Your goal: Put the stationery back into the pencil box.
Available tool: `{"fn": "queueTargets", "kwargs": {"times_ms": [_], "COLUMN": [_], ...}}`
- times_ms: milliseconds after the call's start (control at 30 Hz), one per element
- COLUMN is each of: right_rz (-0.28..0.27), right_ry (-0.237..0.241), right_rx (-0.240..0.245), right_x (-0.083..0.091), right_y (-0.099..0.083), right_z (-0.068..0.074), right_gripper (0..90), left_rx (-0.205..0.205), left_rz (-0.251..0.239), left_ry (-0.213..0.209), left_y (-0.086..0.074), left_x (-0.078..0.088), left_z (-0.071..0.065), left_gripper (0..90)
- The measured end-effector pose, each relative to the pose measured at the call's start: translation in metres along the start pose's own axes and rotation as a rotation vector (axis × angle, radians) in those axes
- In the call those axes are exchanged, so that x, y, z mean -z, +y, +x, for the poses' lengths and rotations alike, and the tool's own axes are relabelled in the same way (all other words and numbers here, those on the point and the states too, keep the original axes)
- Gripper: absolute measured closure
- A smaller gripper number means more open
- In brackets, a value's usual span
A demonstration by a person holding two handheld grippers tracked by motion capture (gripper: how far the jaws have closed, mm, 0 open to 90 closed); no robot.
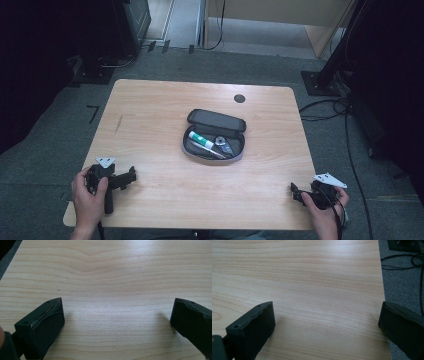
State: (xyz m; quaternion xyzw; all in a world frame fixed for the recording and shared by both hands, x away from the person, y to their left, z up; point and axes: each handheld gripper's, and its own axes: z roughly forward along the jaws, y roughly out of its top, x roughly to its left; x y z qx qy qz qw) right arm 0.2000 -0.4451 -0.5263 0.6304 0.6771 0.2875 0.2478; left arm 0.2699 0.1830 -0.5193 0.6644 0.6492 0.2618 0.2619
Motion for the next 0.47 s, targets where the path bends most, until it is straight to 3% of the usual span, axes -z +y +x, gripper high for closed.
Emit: {"fn": "queueTargets", "kwargs": {"times_ms": [467], "right_rz": [-0.001], "right_ry": [-0.001], "right_rx": [0.001], "right_x": [-0.0006], "right_y": [0.0005], "right_z": [0.0006], "right_gripper": [0.5], "left_rx": [0.0], "left_rz": [0.0], "left_ry": [0.0], "left_y": [0.0], "left_x": [0.0], "left_z": [0.0], "left_gripper": [0.0]}}
